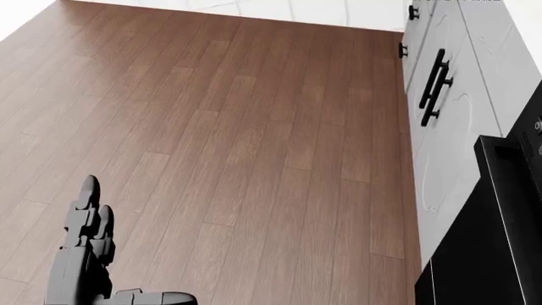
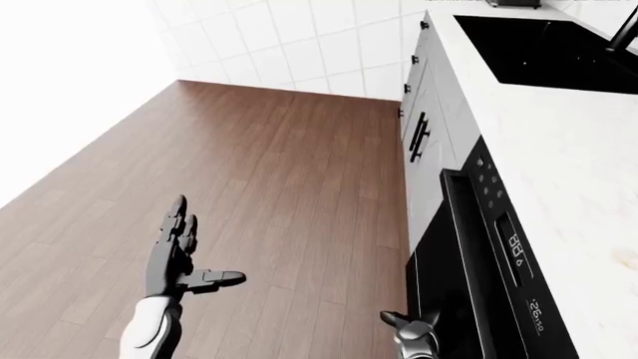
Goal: Close the dishwasher door
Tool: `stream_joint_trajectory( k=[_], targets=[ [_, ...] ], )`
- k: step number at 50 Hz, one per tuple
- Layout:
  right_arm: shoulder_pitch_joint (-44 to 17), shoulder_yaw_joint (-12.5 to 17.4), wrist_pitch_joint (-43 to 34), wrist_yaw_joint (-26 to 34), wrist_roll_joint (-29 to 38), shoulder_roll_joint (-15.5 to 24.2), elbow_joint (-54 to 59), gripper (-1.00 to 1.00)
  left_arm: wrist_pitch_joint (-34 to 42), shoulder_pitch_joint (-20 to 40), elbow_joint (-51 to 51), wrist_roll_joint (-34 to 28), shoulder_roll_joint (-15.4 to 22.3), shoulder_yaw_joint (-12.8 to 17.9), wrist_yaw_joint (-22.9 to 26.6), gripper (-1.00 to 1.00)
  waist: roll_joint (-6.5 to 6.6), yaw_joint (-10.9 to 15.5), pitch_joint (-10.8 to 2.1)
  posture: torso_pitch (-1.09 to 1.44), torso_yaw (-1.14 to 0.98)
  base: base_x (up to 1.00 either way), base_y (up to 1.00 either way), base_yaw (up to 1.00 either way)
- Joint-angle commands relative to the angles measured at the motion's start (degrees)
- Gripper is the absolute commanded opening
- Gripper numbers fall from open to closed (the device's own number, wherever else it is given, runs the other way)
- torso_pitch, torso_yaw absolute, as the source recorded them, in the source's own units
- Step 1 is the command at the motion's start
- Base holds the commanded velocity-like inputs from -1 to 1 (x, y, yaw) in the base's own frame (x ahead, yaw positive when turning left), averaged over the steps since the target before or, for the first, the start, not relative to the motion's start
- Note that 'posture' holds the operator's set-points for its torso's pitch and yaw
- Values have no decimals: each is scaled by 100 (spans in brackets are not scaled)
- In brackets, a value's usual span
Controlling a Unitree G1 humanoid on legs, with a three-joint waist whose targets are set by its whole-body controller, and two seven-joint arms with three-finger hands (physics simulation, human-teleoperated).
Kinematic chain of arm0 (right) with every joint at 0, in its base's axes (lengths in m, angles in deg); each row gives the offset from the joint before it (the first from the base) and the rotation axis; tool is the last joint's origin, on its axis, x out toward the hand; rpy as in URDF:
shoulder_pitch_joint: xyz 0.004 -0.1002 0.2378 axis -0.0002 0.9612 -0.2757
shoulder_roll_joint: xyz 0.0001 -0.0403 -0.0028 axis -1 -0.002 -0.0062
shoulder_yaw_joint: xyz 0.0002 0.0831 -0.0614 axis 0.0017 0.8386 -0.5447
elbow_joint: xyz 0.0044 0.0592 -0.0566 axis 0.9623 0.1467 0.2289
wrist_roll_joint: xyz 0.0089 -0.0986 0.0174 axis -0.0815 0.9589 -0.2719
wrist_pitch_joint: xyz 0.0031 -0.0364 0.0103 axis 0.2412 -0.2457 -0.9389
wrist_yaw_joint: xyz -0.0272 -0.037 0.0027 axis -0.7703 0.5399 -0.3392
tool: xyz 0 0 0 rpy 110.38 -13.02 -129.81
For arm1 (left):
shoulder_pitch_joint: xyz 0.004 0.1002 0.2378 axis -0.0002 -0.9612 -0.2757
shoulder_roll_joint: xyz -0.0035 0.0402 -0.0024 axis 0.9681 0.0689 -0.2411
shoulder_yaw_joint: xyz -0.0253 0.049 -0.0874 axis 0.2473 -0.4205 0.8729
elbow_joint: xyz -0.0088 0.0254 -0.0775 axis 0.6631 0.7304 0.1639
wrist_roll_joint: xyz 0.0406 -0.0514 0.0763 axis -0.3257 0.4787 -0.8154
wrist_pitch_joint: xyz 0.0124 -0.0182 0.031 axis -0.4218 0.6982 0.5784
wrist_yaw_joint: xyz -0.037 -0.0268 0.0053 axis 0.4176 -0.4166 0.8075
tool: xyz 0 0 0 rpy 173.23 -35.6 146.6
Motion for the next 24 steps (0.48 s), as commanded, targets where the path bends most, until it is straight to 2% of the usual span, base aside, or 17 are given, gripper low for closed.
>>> stream_joint_trajectory(
  k=[1, 24],
  targets=[
    [-35, 119, 27, -251, -147, 243, -97, 100, -182, 81, -244, -10, 11, -7, -7, 100, -32, -47, -88, 0, 0, 0, 0, 0],
    [32, 130, 95, -271, -300, 355, -101, 100, -194, 98, -215, -19, 14, -3, -15, 100, -24, -29, -60, 0, 0, 0, 0, 0]
  ],
)
